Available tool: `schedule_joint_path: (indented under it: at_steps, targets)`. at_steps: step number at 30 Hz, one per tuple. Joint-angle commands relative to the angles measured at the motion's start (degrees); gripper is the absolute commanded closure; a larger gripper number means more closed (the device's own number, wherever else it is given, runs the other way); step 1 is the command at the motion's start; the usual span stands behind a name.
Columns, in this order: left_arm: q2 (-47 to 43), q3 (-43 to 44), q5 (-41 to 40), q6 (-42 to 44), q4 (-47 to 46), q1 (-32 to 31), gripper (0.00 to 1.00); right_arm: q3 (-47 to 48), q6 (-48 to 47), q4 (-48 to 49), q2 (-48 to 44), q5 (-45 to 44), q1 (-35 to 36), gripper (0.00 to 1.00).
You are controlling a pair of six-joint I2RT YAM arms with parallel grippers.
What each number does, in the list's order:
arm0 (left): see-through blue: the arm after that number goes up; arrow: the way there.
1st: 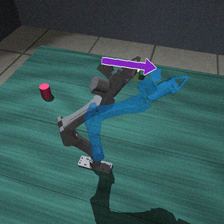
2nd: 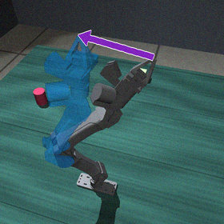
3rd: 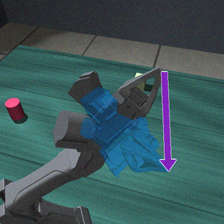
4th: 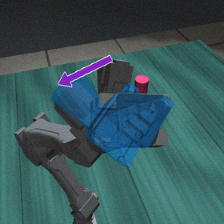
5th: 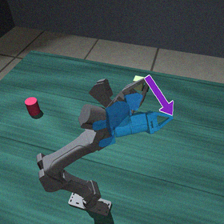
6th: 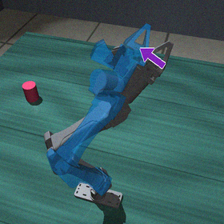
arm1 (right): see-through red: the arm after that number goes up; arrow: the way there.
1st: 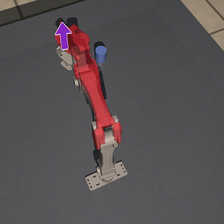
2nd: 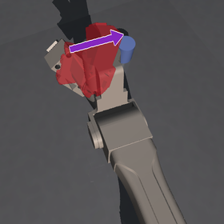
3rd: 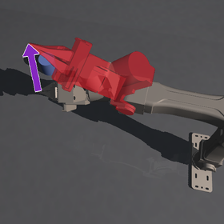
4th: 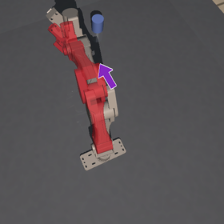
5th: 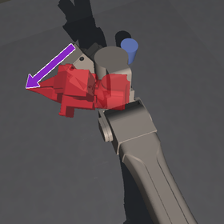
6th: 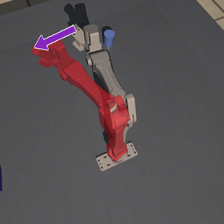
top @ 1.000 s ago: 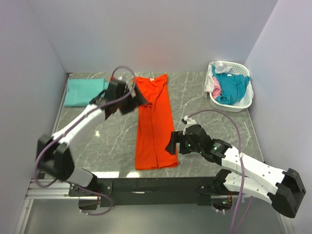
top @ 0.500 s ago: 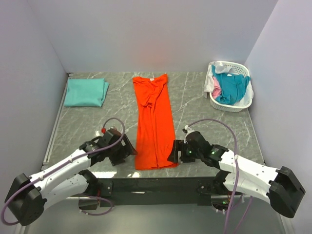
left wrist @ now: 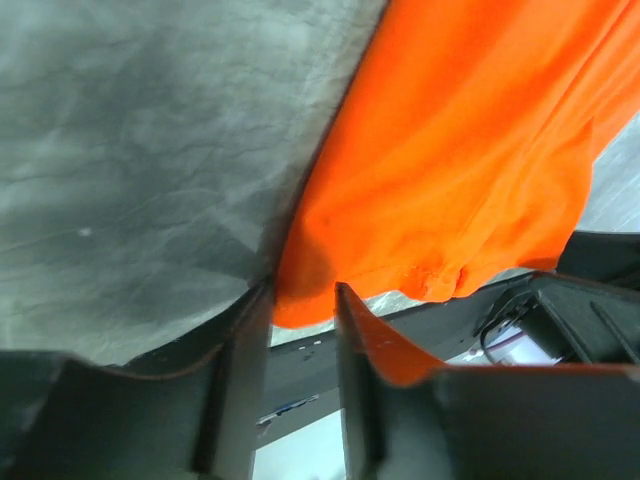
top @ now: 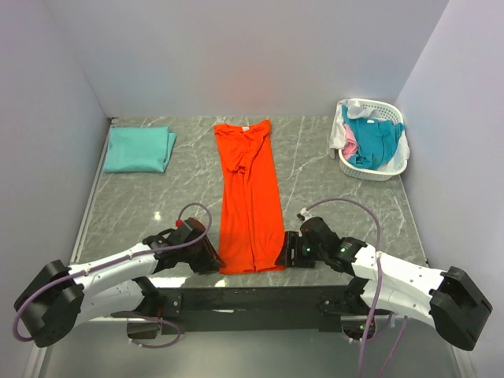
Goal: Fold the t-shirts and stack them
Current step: Fold the tshirt
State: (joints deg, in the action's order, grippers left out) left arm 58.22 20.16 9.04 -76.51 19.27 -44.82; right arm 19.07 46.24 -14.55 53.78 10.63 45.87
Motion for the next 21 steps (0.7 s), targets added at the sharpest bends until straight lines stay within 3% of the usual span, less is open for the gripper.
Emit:
schedule_joint_path:
  at_steps: [1,9,10,15,21]
  targets:
    - [0.6,-0.6,1.5,-1.2,-5.0,-1.2,0.66,-0.4,1.5,1.1,0.4,-0.1,-0.3,0.35]
    - [2.7,-2.5,2.4,-2.3,-9.2,-2.5,0.77,-2.5,1.7,5.5,2.1,2.1,-0.3,0.56]
    - [3.0,-2.3,2.2,-2.5,-9.1,-3.1,0.80,-2.6,1.7,6.4,2.7,2.8,-0.3,0.67]
    - [2.7,-1.5,0.6,-3.2,-7.3,-4.9,0.97,-3.3,1.0,7.9,4.1,4.6,-0.3,1.00]
    - [-1.3,-2.7,1.1,-5.1,-6.8,-7.8,1.00,-3.5,1.0,6.2,-0.5,8.6,0.9,1.00]
